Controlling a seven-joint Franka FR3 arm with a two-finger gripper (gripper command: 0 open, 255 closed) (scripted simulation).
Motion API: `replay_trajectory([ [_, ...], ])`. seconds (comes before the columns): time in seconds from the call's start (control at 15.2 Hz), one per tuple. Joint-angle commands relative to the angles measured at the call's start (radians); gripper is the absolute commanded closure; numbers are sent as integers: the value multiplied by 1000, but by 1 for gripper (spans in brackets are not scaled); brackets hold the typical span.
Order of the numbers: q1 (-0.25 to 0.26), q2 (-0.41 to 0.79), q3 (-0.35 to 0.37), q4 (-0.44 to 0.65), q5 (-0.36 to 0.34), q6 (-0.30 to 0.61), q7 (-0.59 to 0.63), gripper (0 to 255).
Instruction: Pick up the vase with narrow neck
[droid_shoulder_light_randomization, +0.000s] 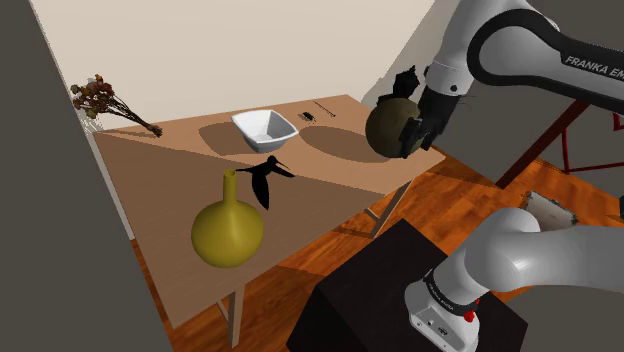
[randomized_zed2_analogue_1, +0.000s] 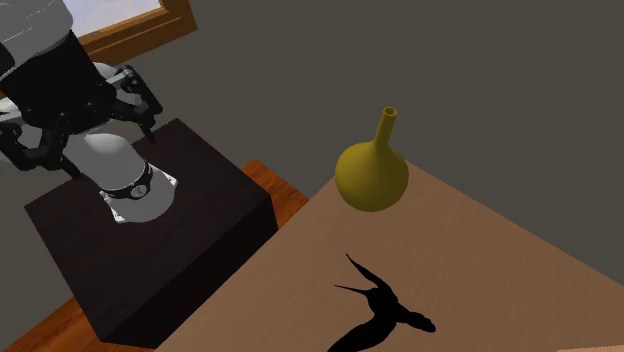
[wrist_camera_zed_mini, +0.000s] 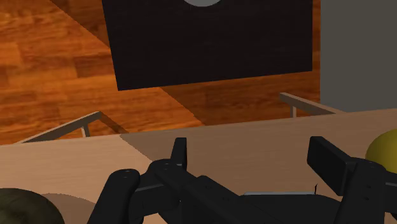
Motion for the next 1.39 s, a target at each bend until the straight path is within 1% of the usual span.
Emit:
replay_trajectory([
  [0.0,0,0,0,0,0,0,0,0],
  [0.4,44,132,111,53,82,95,106,0],
  [0.73,69,262,200,128,123,168,192,0],
  [1.06,85,408,286,229,135,231,281,0],
  [1.32,94,536,353,329,119,270,358,0],
])
